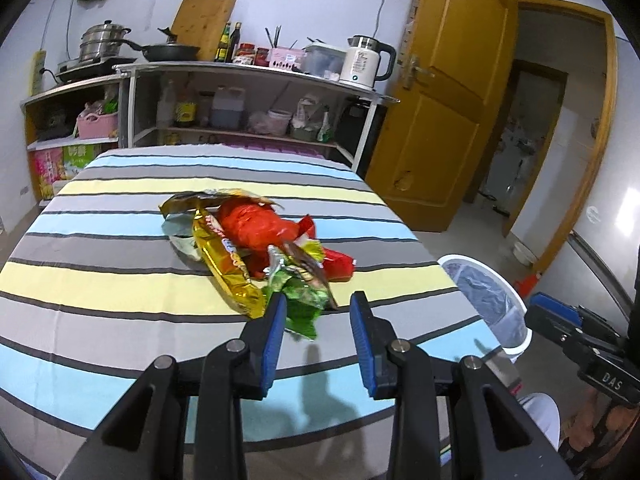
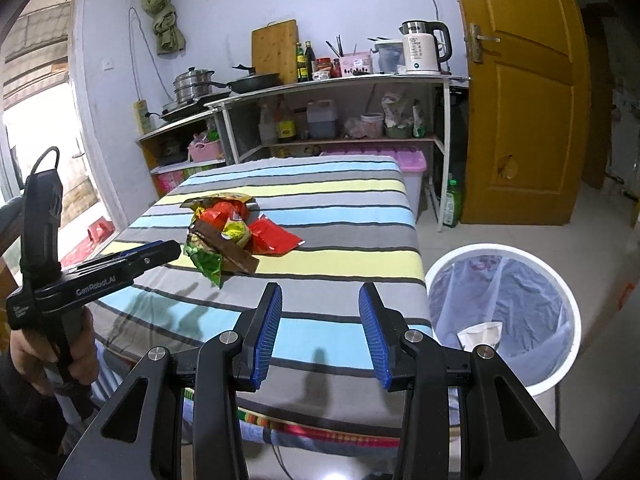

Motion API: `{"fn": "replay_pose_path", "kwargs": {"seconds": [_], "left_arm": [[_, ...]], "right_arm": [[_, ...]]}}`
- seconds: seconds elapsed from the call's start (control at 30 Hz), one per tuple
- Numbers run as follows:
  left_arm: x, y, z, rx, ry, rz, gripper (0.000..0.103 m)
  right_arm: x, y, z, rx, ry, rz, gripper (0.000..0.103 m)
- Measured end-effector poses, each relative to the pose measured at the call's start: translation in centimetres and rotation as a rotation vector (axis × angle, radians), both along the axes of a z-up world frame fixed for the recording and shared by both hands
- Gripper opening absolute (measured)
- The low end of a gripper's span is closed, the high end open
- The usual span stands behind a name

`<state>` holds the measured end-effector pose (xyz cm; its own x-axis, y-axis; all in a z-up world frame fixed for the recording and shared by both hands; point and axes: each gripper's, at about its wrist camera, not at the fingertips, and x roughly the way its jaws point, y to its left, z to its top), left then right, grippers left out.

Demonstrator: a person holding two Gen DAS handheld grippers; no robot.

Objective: Collect trash
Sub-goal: 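Move both open tools back toward the snack wrappers on the table, then grasp the green snack bag with the left tool and lift it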

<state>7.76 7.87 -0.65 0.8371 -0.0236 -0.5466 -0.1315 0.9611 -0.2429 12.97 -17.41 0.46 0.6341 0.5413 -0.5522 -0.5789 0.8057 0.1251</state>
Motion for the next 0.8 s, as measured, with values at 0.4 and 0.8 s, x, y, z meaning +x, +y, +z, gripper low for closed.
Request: {"fn": "replay_pose_path", "kwargs": {"seconds": [0.4, 0.8], "left_arm": [[2.2, 0.0, -1.6, 0.008, 0.039, -0.007, 0.057], [3.7, 1.0, -2.3, -0.023, 0.069, 0.012, 0.045]], "right_arm": [[1.1, 0.8, -1.0, -0.016, 0.03, 0.003, 0.041], [2.3, 2.1, -2.0, -0.028, 0.057, 0.017, 0.041]]}}
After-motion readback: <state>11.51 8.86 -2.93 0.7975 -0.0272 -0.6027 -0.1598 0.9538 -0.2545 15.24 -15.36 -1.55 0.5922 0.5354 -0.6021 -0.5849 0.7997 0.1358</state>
